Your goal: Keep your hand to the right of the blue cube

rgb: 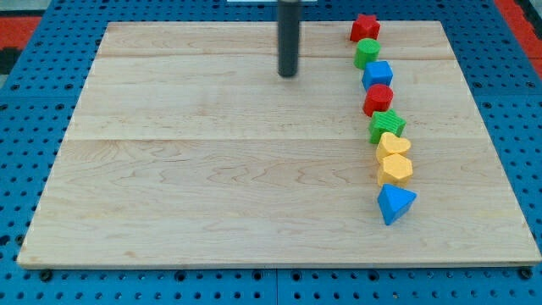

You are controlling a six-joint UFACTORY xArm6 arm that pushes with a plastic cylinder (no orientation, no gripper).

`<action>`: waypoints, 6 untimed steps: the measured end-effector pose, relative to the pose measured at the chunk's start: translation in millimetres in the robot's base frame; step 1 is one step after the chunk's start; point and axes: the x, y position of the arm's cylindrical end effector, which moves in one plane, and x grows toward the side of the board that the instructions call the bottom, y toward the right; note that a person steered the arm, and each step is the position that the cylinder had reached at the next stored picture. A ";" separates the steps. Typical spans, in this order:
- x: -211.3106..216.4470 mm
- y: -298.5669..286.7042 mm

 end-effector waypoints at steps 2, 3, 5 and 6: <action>244.8 40.6; 258.2 72.8; 161.7 241.5; 68.1 246.2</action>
